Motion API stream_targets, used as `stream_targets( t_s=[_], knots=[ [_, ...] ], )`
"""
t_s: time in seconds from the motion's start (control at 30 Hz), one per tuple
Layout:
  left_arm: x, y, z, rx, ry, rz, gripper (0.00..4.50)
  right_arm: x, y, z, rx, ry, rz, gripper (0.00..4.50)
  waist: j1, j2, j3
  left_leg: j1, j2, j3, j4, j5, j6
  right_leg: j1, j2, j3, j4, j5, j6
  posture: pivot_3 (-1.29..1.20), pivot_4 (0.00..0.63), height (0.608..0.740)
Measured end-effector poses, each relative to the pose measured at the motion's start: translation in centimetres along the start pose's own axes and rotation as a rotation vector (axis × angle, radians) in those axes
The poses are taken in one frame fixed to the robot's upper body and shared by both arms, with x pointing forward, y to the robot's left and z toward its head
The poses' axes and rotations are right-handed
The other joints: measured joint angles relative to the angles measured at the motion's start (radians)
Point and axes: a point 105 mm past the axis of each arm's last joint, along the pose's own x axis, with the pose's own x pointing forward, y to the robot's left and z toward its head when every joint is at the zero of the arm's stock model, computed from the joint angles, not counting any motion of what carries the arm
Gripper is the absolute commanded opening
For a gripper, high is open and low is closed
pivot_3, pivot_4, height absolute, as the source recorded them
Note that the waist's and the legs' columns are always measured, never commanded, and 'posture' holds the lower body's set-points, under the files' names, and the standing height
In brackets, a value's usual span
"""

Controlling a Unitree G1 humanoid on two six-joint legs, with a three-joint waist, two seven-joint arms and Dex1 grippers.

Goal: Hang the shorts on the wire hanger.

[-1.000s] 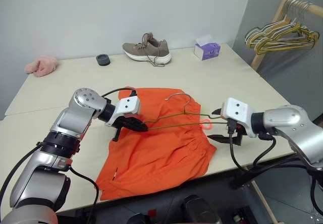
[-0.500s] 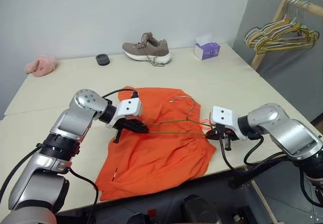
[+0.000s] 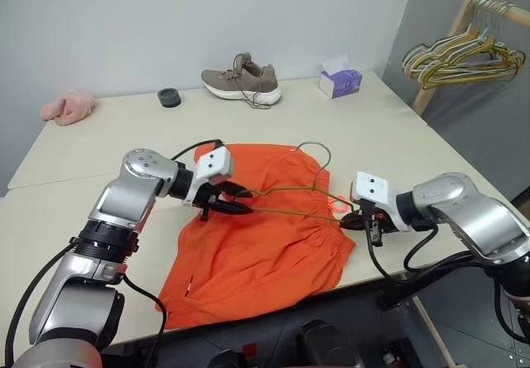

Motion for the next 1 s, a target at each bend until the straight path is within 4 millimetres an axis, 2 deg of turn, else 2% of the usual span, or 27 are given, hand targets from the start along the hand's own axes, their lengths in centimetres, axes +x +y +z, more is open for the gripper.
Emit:
stream_targets(
  t_s=[0.07,0.17,0.27,0.37,0.6,0.8,1.0],
  knots=[
    [-0.4,0.3,0.3,-0.041,-0.034,0.023,3.46,-0.4,-0.1,-0.2,0.022,-0.008,-0.016,0.00,0.000,0.000,0.000,0.000,0.000,0.000,0.000,0.000,0.000,0.000,0.000,0.000,0.000,0.000,0.000,-0.31,0.057,0.740],
    [-1.9,1.8,0.7,-0.162,-0.128,0.115,4.47,-1.4,0.1,-1.1,0.088,-0.020,-0.040,0.00,0.002,0.000,0.000,0.000,0.000,-0.001,0.000,0.000,0.000,0.000,0.000,-0.001,0.000,0.000,0.000,-0.32,0.060,0.740],
    [-3.3,2.7,0.7,-0.239,-0.191,0.178,4.47,-2.1,0.1,-2.3,0.158,-0.018,-0.072,0.00,0.002,0.000,0.000,0.000,-0.001,0.000,0.000,0.000,0.000,0.000,0.000,0.000,0.000,0.000,0.000,-0.32,0.062,0.740],
    [-3.3,2.6,0.4,-0.257,-0.199,0.179,4.47,-3.1,0.3,-3.3,0.226,-0.027,-0.108,0.00,0.002,0.000,0.000,0.000,-0.001,0.000,0.000,0.000,0.000,0.000,0.000,0.000,0.000,0.000,0.000,-0.34,0.068,0.740],
    [-1.4,0.3,-3.8,-0.315,-0.097,0.097,4.47,-5.1,1.3,-7.6,0.494,-0.026,-0.218,0.00,0.001,0.000,0.000,0.000,-0.001,0.001,0.000,0.000,0.000,0.000,0.001,0.001,0.000,0.000,0.000,-0.36,0.076,0.740],
    [-1.1,-0.5,-4.1,-0.268,-0.062,0.070,4.47,-5.7,2.4,-10.0,0.678,-0.042,-0.256,0.00,-0.002,0.000,0.000,0.000,0.000,0.002,-0.001,0.000,0.000,0.000,0.001,0.002,-0.001,0.000,0.000,-0.36,0.078,0.740],
    [-0.6,-1.0,-4.1,-0.247,-0.051,0.043,4.47,-5.1,3.0,-10.7,0.770,-0.046,-0.247,0.00,-0.002,0.000,0.000,0.000,0.000,0.002,-0.001,0.000,0.000,0.000,0.002,0.002,-0.001,0.000,0.000,-0.35,0.077,0.740]
  ],
)
